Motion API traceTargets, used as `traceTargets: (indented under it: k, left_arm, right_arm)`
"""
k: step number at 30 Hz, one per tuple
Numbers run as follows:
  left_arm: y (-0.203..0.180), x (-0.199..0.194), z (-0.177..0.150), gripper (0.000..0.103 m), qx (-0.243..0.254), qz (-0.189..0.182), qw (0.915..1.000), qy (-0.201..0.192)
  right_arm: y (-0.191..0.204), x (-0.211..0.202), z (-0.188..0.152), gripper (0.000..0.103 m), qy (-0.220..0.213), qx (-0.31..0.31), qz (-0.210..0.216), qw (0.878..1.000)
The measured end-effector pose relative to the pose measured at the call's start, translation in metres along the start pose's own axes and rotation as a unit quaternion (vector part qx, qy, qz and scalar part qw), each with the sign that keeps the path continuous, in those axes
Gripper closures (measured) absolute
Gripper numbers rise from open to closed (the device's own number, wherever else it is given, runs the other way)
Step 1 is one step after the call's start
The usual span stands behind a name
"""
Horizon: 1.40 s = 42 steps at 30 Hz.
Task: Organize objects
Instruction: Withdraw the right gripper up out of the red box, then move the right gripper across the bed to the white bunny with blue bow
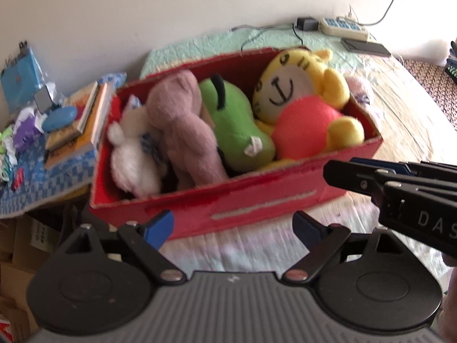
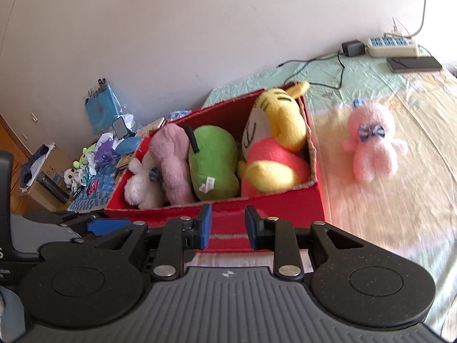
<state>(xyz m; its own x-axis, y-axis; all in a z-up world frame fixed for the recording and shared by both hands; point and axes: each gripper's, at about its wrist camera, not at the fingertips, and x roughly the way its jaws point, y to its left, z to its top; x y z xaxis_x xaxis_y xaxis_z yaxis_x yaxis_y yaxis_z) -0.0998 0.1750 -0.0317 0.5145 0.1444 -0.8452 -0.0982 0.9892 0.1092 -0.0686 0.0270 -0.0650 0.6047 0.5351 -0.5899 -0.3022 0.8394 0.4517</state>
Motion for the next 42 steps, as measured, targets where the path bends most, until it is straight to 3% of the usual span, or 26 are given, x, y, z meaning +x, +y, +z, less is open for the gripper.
traceTargets:
  k: [27, 42]
  left_arm:
    - [-0.06, 0.038, -0.006, 0.011, 0.069, -0.045, 0.9951, 0.056]
    - [-0.109, 0.053, 0.004, 0.011, 0.092, -0.072, 0.9901, 0.077]
  right_arm:
    - [-0.043, -0.005, -0.012, 0.074, 0.035, 0.056, -0.076, 0.995]
    - [-0.085, -0.018, -0.007, 0.072, 0.045, 0.077, -0.095, 0.991]
